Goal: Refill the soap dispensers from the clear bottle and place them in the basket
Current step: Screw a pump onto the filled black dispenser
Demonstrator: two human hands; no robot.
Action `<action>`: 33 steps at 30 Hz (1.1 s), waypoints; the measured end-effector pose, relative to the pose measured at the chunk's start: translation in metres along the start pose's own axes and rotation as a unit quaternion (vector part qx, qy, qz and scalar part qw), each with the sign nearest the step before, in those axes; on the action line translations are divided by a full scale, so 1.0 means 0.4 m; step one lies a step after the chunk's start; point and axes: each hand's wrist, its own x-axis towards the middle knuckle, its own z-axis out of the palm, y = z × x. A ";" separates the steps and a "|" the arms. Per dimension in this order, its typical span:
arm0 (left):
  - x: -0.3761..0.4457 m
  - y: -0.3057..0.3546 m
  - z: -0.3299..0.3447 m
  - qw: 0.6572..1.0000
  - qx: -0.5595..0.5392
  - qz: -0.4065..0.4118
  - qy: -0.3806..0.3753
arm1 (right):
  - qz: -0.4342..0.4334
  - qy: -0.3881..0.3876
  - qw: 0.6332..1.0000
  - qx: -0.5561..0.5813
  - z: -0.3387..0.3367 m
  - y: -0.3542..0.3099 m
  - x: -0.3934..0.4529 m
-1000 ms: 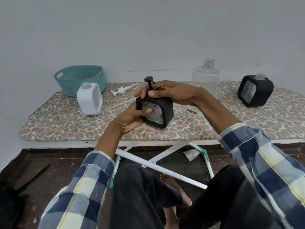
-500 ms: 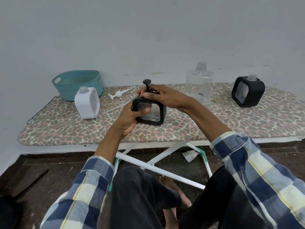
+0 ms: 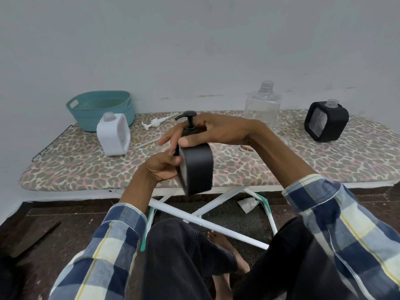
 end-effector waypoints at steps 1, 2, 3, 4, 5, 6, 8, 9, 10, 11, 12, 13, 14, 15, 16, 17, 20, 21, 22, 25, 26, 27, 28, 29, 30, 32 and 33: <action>-0.001 -0.007 -0.017 1.000 -0.008 -0.002 0.015 | -0.021 -0.036 0.999 0.007 0.006 0.000 0.009; 0.000 -0.015 -0.038 0.999 -0.016 -0.021 0.046 | -0.041 -0.067 0.997 0.022 0.015 0.009 0.019; -0.002 -0.024 -0.065 0.996 -0.029 -0.043 0.079 | -0.056 -0.089 0.993 0.045 0.026 0.021 0.029; -0.007 -0.034 -0.085 0.992 -0.028 -0.053 0.114 | -0.066 -0.102 0.990 0.071 0.035 0.031 0.035; -0.017 -0.040 -0.105 0.989 -0.014 -0.057 0.133 | -0.071 -0.104 0.988 0.092 0.041 0.039 0.038; -0.023 -0.034 -0.099 0.990 -0.004 -0.076 0.122 | -0.072 -0.099 0.987 0.104 0.044 0.045 0.037; -0.024 -0.015 -0.055 0.994 0.028 -0.087 0.064 | -0.065 -0.078 0.987 0.124 0.041 0.052 0.030; -0.018 -0.008 -0.029 0.997 0.027 -0.066 0.014 | -0.056 -0.066 0.987 0.133 0.035 0.052 0.026; -0.011 -0.002 -0.009 0.997 -0.007 -0.046 -0.053 | -0.047 -0.053 0.988 0.138 0.027 0.053 0.022; -0.005 0.003 0.007 0.996 -0.032 -0.043 -0.076 | -0.040 -0.036 0.989 0.137 0.018 0.054 0.016; -0.001 0.005 0.016 0.996 -0.033 -0.054 -0.058 | -0.035 -0.017 0.991 0.129 0.009 0.056 0.011; -0.003 0.004 0.020 0.998 -0.022 -0.061 -0.019 | -0.032 0.000 0.993 0.116 0.001 0.058 0.005; -0.004 0.003 0.025 0.998 -0.018 -0.061 0.016 | -0.030 0.014 0.994 0.100 -0.007 0.059 0.000; -0.005 0.003 0.026 0.997 -0.024 -0.057 0.039 | -0.028 0.025 0.996 0.085 -0.012 0.061 -0.004; -0.005 0.003 0.026 0.997 -0.029 -0.052 0.050 | -0.022 0.035 0.997 0.070 -0.016 0.061 -0.007; -0.001 0.002 0.027 0.997 -0.032 -0.047 0.060 | -0.014 0.046 0.997 0.057 -0.018 0.060 -0.009; 0.009 0.003 0.029 0.996 -0.023 -0.030 0.081 | 0.009 0.079 0.996 0.040 -0.021 0.059 -0.014; 0.011 0.003 0.029 0.996 -0.016 -0.027 0.084 | 0.015 0.089 0.995 0.038 -0.023 0.061 -0.016; 0.013 0.003 0.032 0.996 -0.007 -0.026 0.087 | 0.022 0.097 0.994 0.033 -0.025 0.063 -0.018; 0.018 0.003 0.036 0.995 0.012 -0.024 0.100 | 0.054 0.121 0.991 -0.015 -0.038 0.074 -0.022; 0.019 0.003 0.037 0.994 0.019 -0.023 0.106 | 0.065 0.127 0.989 -0.035 -0.042 0.077 -0.022; 0.019 0.004 0.036 0.993 0.026 -0.022 0.113 | 0.072 0.130 0.988 -0.052 -0.044 0.079 -0.022; 0.020 0.004 0.037 0.992 0.033 -0.019 0.118 | 0.074 0.132 0.986 -0.067 -0.046 0.081 -0.020; 0.020 0.004 0.037 0.992 0.038 -0.015 0.122 | 0.075 0.135 0.985 -0.078 -0.046 0.082 -0.018; 0.021 0.004 0.039 0.991 0.043 -0.008 0.127 | 0.075 0.139 0.984 -0.086 -0.045 0.084 -0.015; 0.022 0.003 0.043 0.987 0.057 0.006 0.147 | 0.071 0.144 0.981 -0.110 -0.043 0.087 -0.009; 0.023 0.003 0.044 0.985 0.063 0.012 0.160 | 0.066 0.147 0.979 -0.124 -0.042 0.089 -0.005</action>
